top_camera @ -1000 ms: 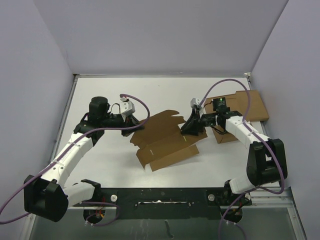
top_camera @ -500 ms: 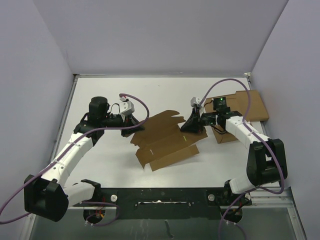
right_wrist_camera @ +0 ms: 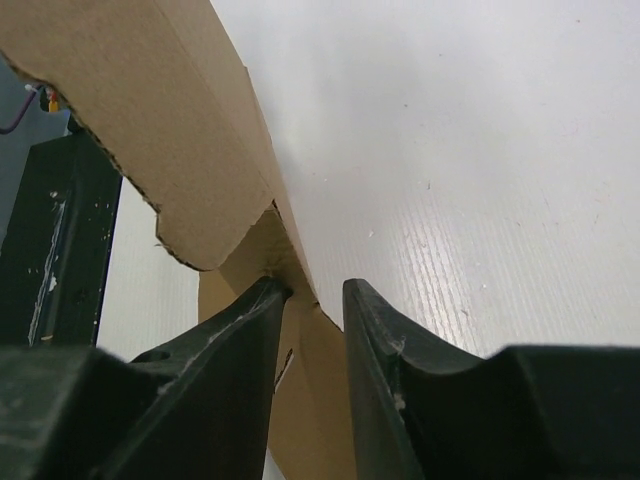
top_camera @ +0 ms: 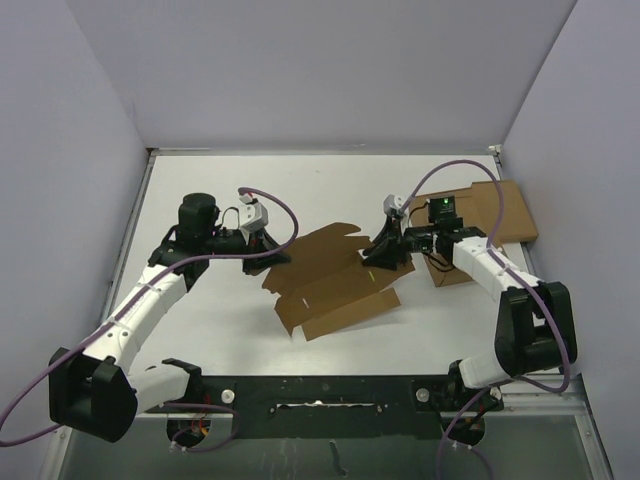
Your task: Fold the paper box
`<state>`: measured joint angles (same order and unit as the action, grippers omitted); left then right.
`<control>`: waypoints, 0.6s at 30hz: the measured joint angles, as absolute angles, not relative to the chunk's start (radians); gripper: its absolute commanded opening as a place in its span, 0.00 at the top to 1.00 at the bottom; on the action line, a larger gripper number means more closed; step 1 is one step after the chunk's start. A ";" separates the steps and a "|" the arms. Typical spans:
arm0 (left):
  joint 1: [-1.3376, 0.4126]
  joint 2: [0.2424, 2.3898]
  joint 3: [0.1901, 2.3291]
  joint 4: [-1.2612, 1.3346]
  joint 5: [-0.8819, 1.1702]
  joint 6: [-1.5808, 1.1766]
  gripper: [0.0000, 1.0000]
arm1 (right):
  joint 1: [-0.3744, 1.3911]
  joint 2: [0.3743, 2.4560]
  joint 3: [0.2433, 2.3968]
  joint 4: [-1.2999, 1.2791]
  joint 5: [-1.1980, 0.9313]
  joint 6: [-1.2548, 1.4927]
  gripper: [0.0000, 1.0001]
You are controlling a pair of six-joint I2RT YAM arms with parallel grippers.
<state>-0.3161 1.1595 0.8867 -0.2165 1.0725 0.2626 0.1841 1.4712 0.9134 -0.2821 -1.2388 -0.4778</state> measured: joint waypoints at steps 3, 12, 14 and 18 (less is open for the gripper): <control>-0.316 1.164 0.887 -0.209 1.085 0.257 1.00 | 0.183 1.460 0.900 -0.270 -1.250 -0.477 0.66; -0.316 1.181 0.886 -0.182 1.126 0.229 1.00 | 0.191 1.452 0.889 -0.262 -1.290 -0.492 0.69; -0.316 1.184 0.886 -0.175 1.135 0.223 1.00 | 0.192 1.446 0.889 -0.263 -1.302 -0.498 0.70; -0.316 1.185 0.886 -0.160 1.144 0.213 1.00 | 0.192 1.435 0.889 -0.263 -1.320 -0.513 0.72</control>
